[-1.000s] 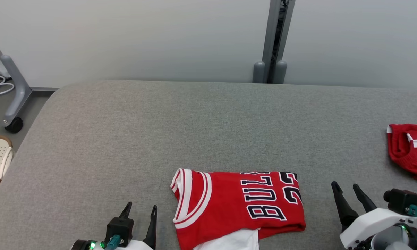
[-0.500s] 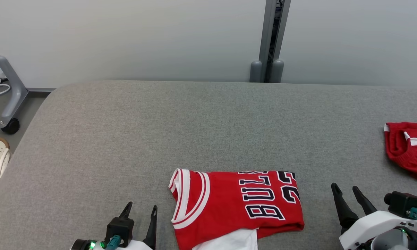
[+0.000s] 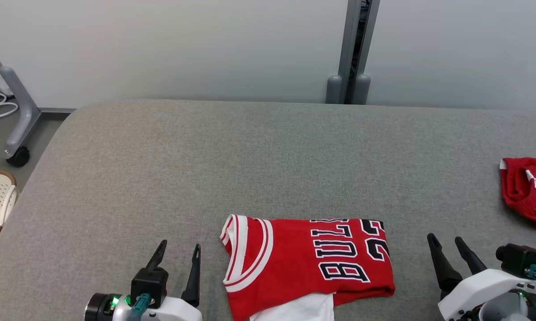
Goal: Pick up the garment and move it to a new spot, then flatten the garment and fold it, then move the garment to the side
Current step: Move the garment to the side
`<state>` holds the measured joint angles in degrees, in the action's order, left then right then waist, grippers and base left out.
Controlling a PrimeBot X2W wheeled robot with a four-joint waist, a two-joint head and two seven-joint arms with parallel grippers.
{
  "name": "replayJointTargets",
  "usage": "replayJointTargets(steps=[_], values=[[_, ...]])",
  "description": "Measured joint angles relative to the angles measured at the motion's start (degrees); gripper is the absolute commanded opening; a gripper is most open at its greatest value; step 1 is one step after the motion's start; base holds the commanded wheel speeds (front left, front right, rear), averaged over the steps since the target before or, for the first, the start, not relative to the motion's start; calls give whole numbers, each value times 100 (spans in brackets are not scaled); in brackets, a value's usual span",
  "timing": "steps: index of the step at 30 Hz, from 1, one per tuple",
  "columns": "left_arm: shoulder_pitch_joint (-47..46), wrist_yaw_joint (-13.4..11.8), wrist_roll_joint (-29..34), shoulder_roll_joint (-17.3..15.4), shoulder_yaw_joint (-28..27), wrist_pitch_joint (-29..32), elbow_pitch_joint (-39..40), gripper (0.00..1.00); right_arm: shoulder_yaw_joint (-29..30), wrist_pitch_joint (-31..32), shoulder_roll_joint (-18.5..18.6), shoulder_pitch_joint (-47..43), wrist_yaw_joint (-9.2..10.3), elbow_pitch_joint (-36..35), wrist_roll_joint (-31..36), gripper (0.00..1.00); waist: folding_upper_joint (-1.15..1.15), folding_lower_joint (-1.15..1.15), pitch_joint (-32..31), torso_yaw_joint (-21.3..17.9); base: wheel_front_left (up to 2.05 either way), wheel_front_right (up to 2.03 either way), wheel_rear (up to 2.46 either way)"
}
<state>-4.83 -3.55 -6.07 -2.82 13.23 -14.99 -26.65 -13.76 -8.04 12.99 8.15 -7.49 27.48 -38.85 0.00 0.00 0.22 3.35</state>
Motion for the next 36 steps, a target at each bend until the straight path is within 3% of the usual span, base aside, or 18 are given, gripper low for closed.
replayJointTargets(steps=[6, 17, 23, 32, 33, 34, 35, 36], values=[[-1, -5, 52, -1, -37, 0, 231, 100, -364, 626, 41, 10, 0, -264, -608, 100, 0, 0, 127, 41, 0, 0, 0], [-108, 20, 102, -1, 29, 0, 245, 100, -1054, 2005, 771, 353, 1, -465, -2197, 100, 0, 0, 443, 207, 0, 0, 0], [-168, 21, 121, -1, 79, 0, 199, 100, -1276, 2476, 784, 604, 1, -328, -2966, 100, 0, 0, 550, 379, 0, 0, 0], [-237, 22, 144, 0, 115, 0, 166, 100, -1680, 2564, 722, 995, 1, -16, -3377, 100, 0, 0, 597, 582, 0, 0, 0], [-237, 22, 144, 0, 121, 0, 164, 100, -1726, 2564, 701, 1037, 1, 9, -3405, 80, 0, 0, 597, 596, 0, 0, 0], [-237, 23, 144, 0, 125, 0, 160, 100, -1789, 2560, 690, 1075, 1, 31, -3439, 40, 0, 0, 595, 608, 0, 0, 0], [-237, 23, 144, -1, 131, 0, 159, 100, -1853, 2558, 686, 1109, 1, 46, -3441, 10, 0, 0, 594, 616, 0, 0, 0], [-237, 22, 144, 0, 135, 0, 158, 100, -1917, 2541, 693, 1137, 1, 51, -3440, 0, 0, 0, 593, 623, 0, 0, 0]])
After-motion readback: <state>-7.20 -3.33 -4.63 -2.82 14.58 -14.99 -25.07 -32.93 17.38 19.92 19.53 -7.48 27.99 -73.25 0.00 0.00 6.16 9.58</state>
